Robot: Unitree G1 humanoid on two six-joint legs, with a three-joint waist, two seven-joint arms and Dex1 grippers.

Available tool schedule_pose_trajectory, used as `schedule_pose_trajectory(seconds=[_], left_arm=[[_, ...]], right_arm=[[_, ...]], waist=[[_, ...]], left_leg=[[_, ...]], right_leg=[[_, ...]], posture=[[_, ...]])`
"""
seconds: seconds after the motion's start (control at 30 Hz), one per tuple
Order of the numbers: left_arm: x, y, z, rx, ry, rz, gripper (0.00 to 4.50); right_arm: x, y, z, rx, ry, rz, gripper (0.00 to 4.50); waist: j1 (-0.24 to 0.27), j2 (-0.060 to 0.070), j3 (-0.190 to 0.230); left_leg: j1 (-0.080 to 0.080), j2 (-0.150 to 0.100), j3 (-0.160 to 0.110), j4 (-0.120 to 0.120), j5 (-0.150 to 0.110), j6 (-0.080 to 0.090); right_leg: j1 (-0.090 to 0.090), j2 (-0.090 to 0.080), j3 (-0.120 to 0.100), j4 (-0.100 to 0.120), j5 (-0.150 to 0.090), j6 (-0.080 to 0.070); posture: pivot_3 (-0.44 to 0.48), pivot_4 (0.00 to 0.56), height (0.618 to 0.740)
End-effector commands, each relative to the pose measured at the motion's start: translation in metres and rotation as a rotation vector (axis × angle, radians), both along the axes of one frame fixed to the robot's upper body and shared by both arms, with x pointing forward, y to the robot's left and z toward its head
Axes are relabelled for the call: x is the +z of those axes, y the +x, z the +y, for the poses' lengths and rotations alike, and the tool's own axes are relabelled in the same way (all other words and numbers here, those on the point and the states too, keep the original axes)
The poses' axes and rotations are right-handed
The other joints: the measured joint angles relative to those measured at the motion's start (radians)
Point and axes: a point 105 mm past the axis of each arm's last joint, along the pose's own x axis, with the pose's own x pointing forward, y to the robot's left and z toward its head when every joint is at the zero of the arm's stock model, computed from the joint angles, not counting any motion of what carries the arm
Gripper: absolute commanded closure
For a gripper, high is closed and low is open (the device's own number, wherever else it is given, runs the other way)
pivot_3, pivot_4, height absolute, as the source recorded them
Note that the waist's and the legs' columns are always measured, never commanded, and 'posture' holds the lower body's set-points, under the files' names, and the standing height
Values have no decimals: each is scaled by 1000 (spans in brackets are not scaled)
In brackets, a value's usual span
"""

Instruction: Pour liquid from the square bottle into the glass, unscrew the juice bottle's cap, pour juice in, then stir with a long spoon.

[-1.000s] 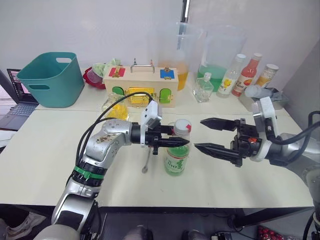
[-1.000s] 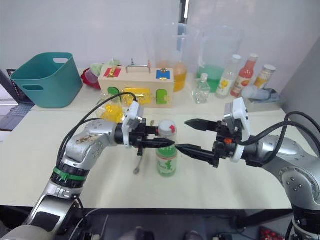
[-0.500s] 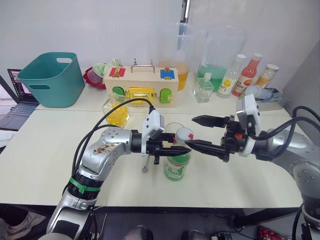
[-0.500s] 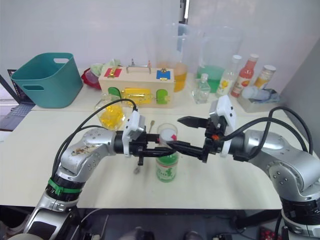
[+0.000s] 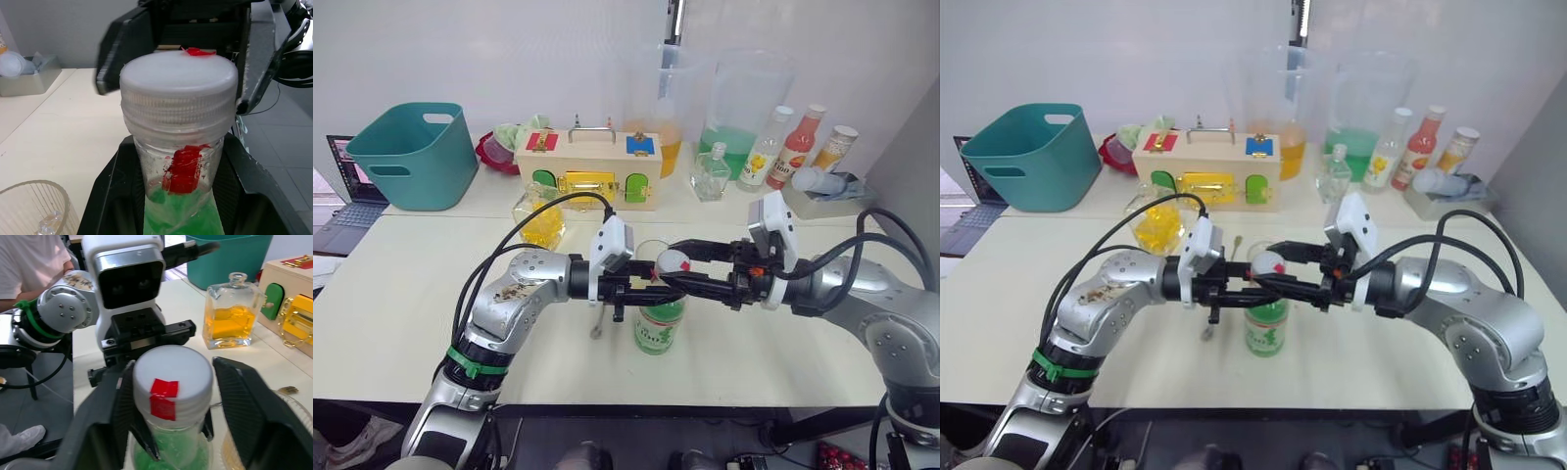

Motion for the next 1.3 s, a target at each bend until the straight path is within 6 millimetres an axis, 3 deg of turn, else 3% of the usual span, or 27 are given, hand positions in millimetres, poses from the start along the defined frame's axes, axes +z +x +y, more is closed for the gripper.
schedule_pose_trajectory(seconds=[0.03, 0.17, 0.3, 0.5, 0.8, 0.83, 1.0, 1.13, 1.3], left_arm=[[-1, -2, 2, -13, 25, -7, 3171], [4, -7, 5, -28, 18, -6, 3171], [4, -9, 5, -35, 18, -1, 3171], [-1, -12, 13, -61, 55, -1, 3171], [-5, -15, 13, -78, 81, -21, 3171], [-4, -14, 13, -76, 78, -22, 3171], [-3, -10, 11, -63, 66, -28, 3171], [-4, -10, 9, -64, 57, -26, 3171], [-4, -9, 6, -64, 43, -16, 3171]], right_arm=[[11, -6, 1, 53, 6, -43, 2809], [13, -4, 4, 209, -47, -51, 2809], [13, 0, 4, 255, -71, -66, 2809], [13, 19, 12, 636, -172, -51, 2809], [31, 37, 17, 679, -183, -18, 2809], [33, 38, 15, 670, -180, -12, 1766], [39, 33, -5, 628, -161, 3, 48], [51, 11, -24, 586, -91, -31, 17], [47, -4, -19, 401, -15, -107, 17]], waist=[[0, 0, 0], [-10, 0, 0], [-15, 0, 0], [-37, 0, 0], [-41, 0, 0], [-41, 0, 0], [-30, 0, 0], [-21, 0, 0], [-21, 0, 0]], left_leg=[[0, 0, 0, 0, 0, 0], [0, 0, 0, 0, 0, 0], [0, 0, 0, 0, 0, 0], [0, 0, 2, 1, 0, 0], [0, 0, 0, 1, 1, -1], [0, 0, 0, 1, 1, -1], [0, 0, 0, 1, 0, -2], [0, 0, 0, 1, 0, -2], [0, 0, -1, 1, 0, -2]], right_leg=[[0, 0, 0, 0, 0, 0], [0, 0, 0, 0, 0, 0], [-1, 0, 0, 1, 0, 0], [-2, 1, 0, 4, 0, 0], [-3, 0, 0, 8, 0, 0], [-3, 0, 0, 8, 0, 0], [-3, -2, 0, 7, 0, 0], [-3, -3, 0, 6, 0, 0], [-3, -4, -1, 7, 0, -1]], posture=[[0, 150, 733], [0, 150, 733], [0, 150, 733], [0, 150, 733], [0, 150, 733], [0, 150, 733], [0, 150, 733], [0, 150, 733], [0, 150, 733]])
